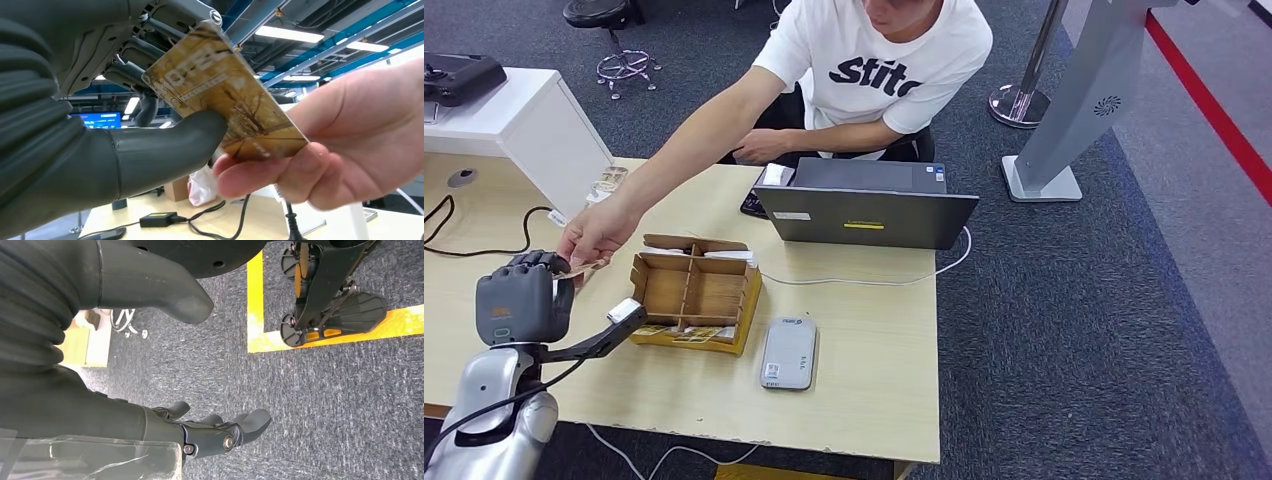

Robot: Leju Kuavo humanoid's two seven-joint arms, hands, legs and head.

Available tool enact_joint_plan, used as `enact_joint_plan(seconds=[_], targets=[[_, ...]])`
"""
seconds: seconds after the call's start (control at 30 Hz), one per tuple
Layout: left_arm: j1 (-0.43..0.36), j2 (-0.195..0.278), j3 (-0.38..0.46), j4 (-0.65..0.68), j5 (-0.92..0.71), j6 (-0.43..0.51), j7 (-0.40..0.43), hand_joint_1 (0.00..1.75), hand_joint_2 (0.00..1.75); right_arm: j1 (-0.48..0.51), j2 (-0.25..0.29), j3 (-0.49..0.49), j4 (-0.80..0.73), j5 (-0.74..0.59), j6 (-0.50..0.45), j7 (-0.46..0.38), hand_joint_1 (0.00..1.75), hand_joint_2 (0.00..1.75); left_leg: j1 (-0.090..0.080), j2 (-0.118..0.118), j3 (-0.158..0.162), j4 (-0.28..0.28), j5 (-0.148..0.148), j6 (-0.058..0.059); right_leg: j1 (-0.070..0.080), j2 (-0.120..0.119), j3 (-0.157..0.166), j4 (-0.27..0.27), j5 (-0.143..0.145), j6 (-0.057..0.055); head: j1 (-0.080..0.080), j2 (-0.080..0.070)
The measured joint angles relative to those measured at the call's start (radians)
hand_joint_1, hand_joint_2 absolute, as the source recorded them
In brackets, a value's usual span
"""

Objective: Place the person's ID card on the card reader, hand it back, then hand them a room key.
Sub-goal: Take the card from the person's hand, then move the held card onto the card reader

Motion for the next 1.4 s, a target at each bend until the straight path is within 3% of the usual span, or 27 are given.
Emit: enact_joint_plan(seconds=[0.37,0.57,0.77,1.07,1.3,1.4], targets=[[-0.018,-0.113,-0.067,-0.002,0.043,0.032,-0.069,1.75,1.75,-0.005,0.002,0.0,0.0,0.025,-0.001,0.009,0.0,1.75,-0.001,0.0,0.0,0.001,0.0,0.0,-0.001,0.0,-0.001,-0.001,0.001,0.0,0.0,0.0],[-0.056,-0.203,-0.19,-0.002,0.059,0.015,-0.084,1.75,1.75,-0.012,0.008,0.0,0.0,0.05,-0.007,0.003,0.0,1.75,-0.001,0.0,0.0,0.002,0.0,0.0,-0.001,0.0,-0.001,-0.001,0.001,0.001,0.0,0.0],[-0.106,-0.264,-0.339,0.018,0.061,-0.072,-0.128,1.75,1.75,-0.022,0.032,0.0,0.001,0.072,-0.047,0.021,0.0,1.75,0.0,-0.001,0.0,0.002,0.0,0.0,-0.001,0.0,0.0,0.0,0.001,0.001,0.0,0.0],[-0.129,-0.291,-0.474,0.086,0.068,-0.153,-0.131,1.75,1.75,-0.023,0.043,0.0,0.007,0.079,-0.05,0.036,0.0,1.75,0.0,0.0,0.0,0.002,0.0,0.0,0.0,0.0,-0.001,0.0,0.001,0.001,0.0,0.0],[-0.131,-0.292,-0.495,0.107,0.069,-0.159,-0.13,1.75,1.75,-0.022,0.045,0.0,0.007,0.083,-0.051,0.037,0.0,1.75,0.0,0.0,0.0,0.002,0.0,0.0,0.0,0.0,-0.001,0.0,0.001,0.001,0.0,0.0],[-0.133,-0.29,-0.503,0.116,0.068,-0.203,-0.115,1.75,1.75,-0.022,0.045,0.0,0.007,0.087,-0.051,0.04,0.0,1.75,0.0,0.0,0.0,0.002,0.0,0.0,-0.001,0.0,-0.001,0.0,0.001,0.001,0.0,0.0]])
